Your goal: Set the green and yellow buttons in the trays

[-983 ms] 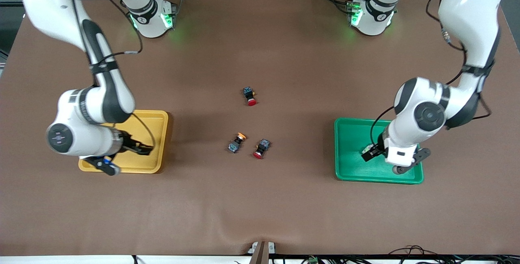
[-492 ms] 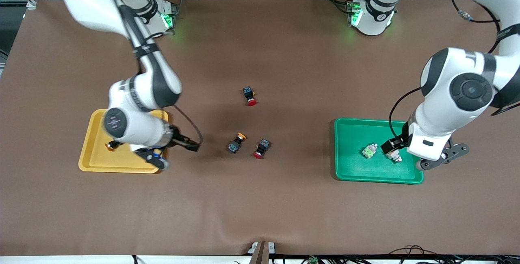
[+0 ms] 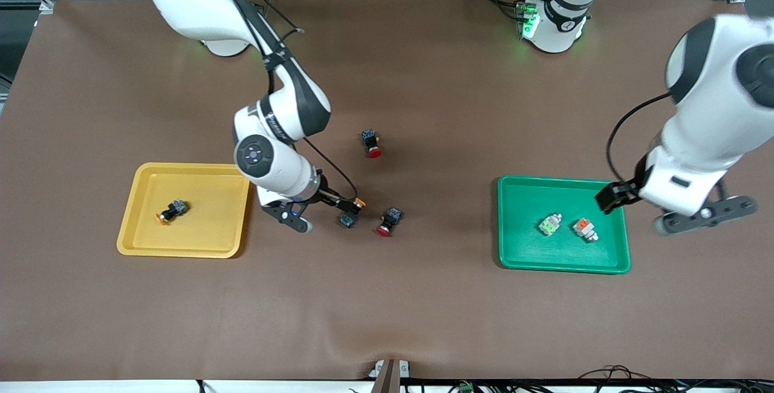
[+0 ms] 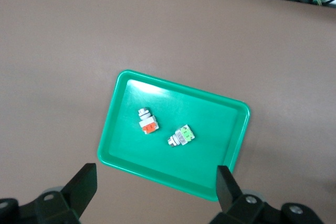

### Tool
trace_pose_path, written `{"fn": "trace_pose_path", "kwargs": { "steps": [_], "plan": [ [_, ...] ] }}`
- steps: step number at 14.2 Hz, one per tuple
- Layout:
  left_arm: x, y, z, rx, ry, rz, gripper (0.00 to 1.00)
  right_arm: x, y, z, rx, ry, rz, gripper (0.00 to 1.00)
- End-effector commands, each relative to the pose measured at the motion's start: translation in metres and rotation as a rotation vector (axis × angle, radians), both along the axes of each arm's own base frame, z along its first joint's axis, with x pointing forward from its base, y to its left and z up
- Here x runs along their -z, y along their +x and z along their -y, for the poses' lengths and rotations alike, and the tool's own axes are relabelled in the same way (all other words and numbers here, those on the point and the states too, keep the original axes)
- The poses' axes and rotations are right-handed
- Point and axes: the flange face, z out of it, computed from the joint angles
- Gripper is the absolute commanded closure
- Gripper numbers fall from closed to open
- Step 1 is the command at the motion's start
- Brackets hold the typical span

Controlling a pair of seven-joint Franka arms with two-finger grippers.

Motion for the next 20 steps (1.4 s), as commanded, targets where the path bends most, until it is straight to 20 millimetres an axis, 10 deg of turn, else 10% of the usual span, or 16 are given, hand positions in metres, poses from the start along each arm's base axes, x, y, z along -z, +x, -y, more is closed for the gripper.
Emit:
{"fn": "trace_pose_path", "kwargs": {
  "steps": [1, 9, 12, 14, 20],
  "plan": [
    [-0.04, -0.019, -0.044, 0.064, -0.045, 0.009, 0.0, 0.032, 0.002, -0.014, 0.033, 0.009, 0.046, 0.0],
    [-0.093, -0.11, -0.05, 0.078, -0.062, -0.086, 0.0, 0.073, 0.008, -0.03, 0.05, 0.02, 0.11, 0.3],
    [-0.094, -0.11, -0.071, 0.046, -0.078, -0.088, 0.0, 0.083, 0.007, -0.029, 0.018, -0.013, 0.124, 0.59],
    [-0.094, -0.11, -0.075, 0.038, -0.082, -0.09, 0.0, 0.084, 0.007, -0.026, 0.001, -0.032, 0.124, 1.0],
    [-0.088, -0.104, -0.085, 0.033, -0.087, -0.102, 0.0, 0.019, 0.036, 0.02, 0.031, -0.099, -0.072, 1.0]
  ]
}}
